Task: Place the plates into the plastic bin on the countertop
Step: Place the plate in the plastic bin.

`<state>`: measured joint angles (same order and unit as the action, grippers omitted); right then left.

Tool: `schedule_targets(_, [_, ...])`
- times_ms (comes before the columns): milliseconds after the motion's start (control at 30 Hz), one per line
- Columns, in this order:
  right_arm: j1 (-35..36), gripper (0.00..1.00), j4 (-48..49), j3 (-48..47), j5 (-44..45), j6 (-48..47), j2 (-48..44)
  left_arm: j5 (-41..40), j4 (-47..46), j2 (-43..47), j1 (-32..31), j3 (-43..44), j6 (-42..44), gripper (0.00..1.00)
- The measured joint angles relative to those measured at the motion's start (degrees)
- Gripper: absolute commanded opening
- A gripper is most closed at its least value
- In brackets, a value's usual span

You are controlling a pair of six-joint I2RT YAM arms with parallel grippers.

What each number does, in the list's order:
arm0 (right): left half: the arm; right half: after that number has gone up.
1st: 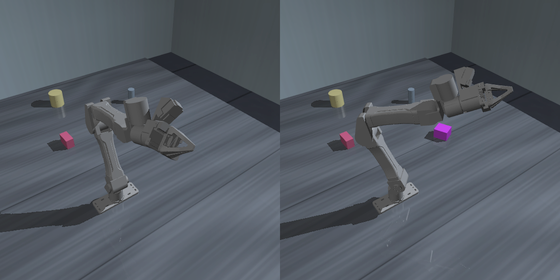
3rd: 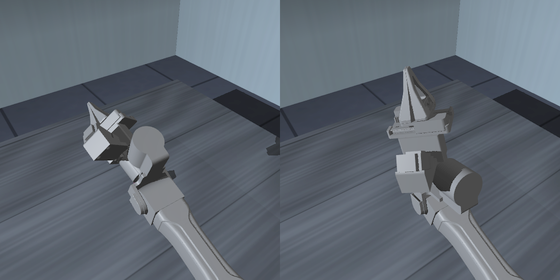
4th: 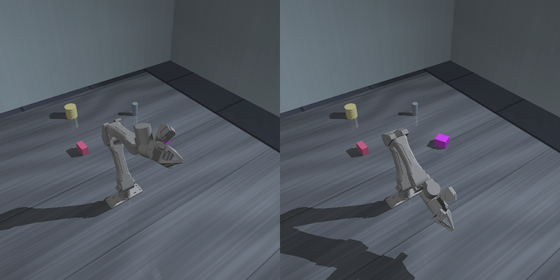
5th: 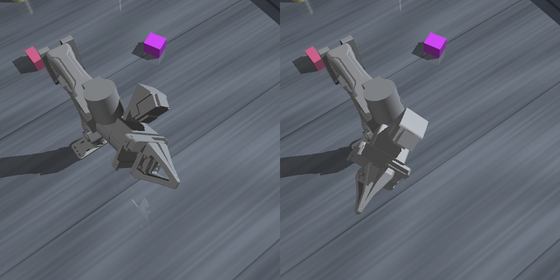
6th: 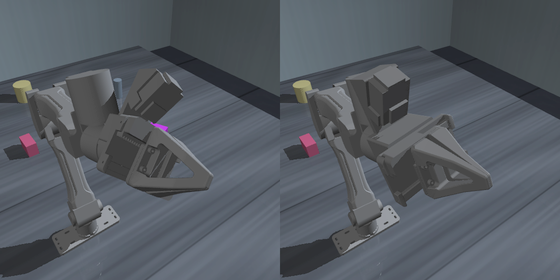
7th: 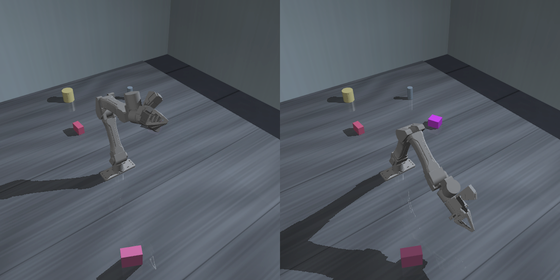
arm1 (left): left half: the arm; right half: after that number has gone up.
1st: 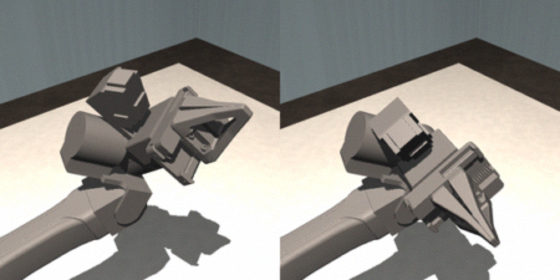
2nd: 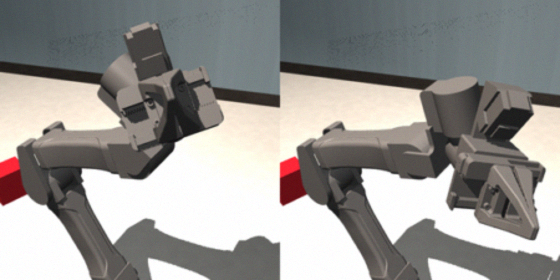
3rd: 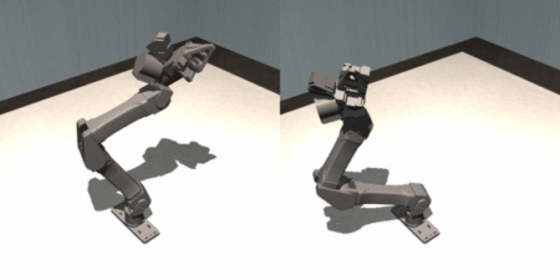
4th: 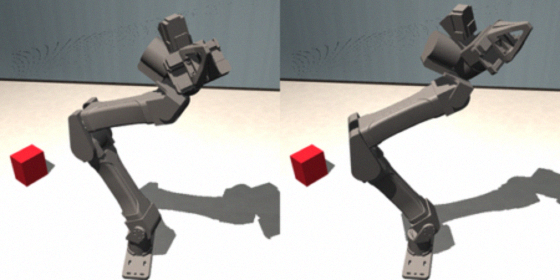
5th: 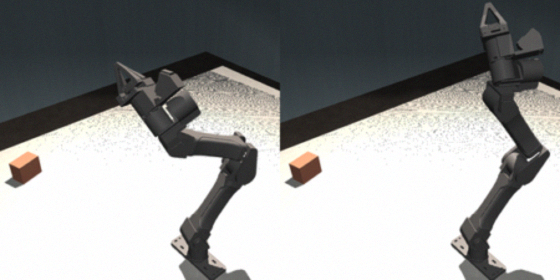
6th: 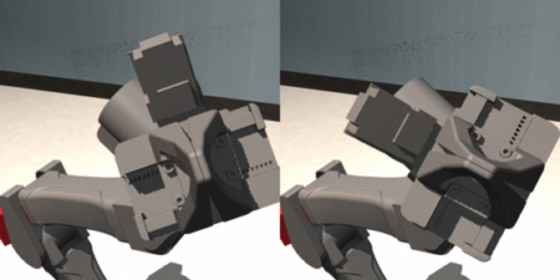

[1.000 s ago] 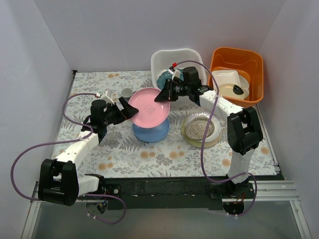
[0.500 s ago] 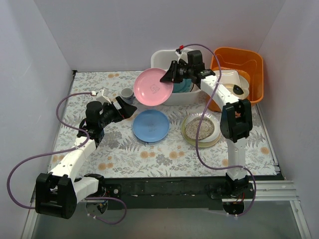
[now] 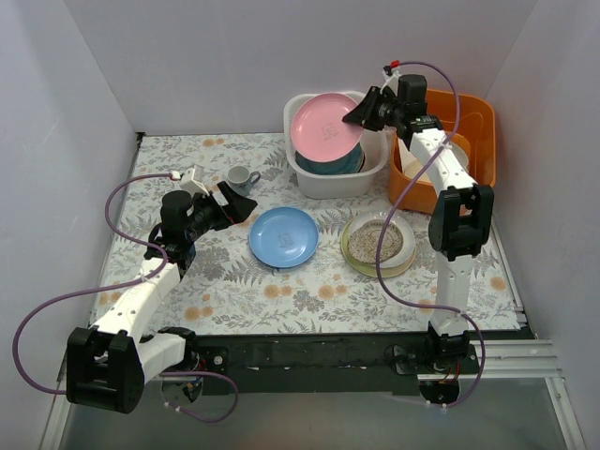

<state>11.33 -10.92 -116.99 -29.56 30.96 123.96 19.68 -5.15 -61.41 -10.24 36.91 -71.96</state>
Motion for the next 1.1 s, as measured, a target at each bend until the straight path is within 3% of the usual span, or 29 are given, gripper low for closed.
schedule_targets(800, [-0.9, 0.01, -2.5, -2.2, 7.6, -2.1, 7.5, 0.7, 0.0, -3.1, 0.0, 0.0, 0.2, 0.98])
schedule_targets(1100, [-0.7, 0.12, -5.8, -2.2, 8.3, -2.7, 10.2, 0.7, 0.0, -3.2, 0.0, 0.0, 0.2, 0.98])
